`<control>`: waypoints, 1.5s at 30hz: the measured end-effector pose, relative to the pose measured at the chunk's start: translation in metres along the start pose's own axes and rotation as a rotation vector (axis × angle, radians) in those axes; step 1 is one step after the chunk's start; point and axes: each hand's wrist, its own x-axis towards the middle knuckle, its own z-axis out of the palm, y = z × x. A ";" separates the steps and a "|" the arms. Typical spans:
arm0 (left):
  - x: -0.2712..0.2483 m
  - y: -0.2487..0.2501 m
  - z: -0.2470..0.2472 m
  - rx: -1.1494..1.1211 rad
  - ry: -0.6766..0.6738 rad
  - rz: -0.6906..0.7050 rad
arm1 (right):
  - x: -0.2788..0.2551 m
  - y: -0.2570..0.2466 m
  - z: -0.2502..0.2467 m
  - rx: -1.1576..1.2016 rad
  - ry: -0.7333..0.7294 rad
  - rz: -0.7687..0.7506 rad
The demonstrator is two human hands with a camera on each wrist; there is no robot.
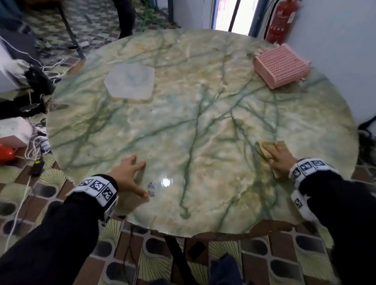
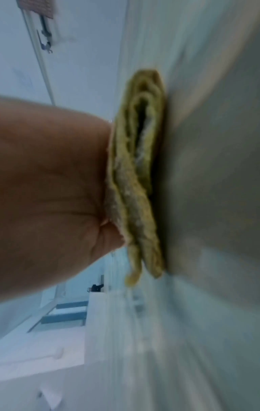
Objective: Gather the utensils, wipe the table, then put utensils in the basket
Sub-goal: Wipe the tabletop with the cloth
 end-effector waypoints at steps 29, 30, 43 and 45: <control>0.011 0.175 0.029 0.057 0.003 -0.117 | 0.063 0.007 -0.028 -0.015 0.002 -0.335; 0.011 0.176 0.030 0.050 0.007 -0.121 | 0.061 -0.008 -0.026 -0.014 -0.005 -0.344; 0.017 0.174 0.031 -0.016 0.041 -0.154 | -0.076 0.049 0.020 -0.145 -0.408 -0.821; 0.018 0.180 0.027 -0.051 0.041 -0.179 | -0.049 0.077 0.004 -0.148 -0.424 -0.755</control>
